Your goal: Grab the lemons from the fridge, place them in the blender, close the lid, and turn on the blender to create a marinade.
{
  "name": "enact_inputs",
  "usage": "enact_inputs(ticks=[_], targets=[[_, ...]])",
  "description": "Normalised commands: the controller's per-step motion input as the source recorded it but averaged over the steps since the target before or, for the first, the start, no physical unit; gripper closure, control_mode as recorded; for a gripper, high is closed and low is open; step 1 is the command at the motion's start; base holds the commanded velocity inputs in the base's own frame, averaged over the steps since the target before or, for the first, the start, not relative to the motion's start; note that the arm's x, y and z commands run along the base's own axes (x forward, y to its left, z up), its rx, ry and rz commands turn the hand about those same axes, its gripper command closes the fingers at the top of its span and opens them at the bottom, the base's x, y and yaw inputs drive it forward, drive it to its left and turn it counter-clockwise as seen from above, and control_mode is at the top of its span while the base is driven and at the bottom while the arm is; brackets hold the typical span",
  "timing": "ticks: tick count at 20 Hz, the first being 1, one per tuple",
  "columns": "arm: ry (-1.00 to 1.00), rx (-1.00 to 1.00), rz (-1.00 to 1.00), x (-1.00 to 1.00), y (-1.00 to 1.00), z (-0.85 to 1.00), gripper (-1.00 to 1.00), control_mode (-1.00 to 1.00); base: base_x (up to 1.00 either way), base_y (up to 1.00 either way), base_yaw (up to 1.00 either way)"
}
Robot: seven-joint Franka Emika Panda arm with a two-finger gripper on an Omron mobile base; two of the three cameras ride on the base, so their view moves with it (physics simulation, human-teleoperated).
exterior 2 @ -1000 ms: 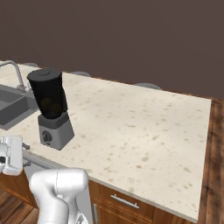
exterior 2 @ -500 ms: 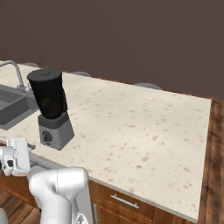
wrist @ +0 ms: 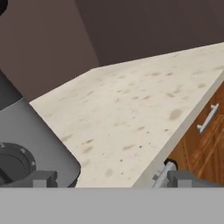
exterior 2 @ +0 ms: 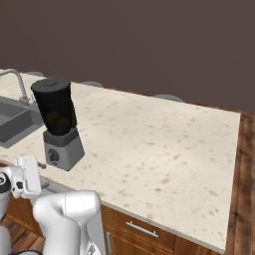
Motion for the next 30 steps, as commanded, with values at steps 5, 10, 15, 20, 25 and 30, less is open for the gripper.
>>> enact_inputs(ticks=[5, 10, 15, 20, 25, 30], targets=[[-0.02, 0.00, -0.02, 0.26, 0.00, -0.10, -1.00, -1.00, 0.00, 0.00, 0.00], [-0.01, 0.00, -0.01, 0.26, 0.01, -0.17, -1.00, -1.00, 0.00, 0.00, 0.00], [0.00, -0.02, 0.00, 0.22, 0.09, -0.29, -1.00, -1.00, 0.00, 0.00, 0.00], [-0.02, -0.02, 0.00, 0.22, 0.14, -0.18, -1.00, -1.00, 0.00, 0.00, 0.00], [-0.04, -0.01, 0.00, 0.21, 0.16, -0.14, -1.00, -1.00, 0.00, 0.00, 0.00], [-0.02, -0.01, 0.00, 0.23, 0.12, -0.23, -1.00, -1.00, 0.00, 0.00, 0.00]])
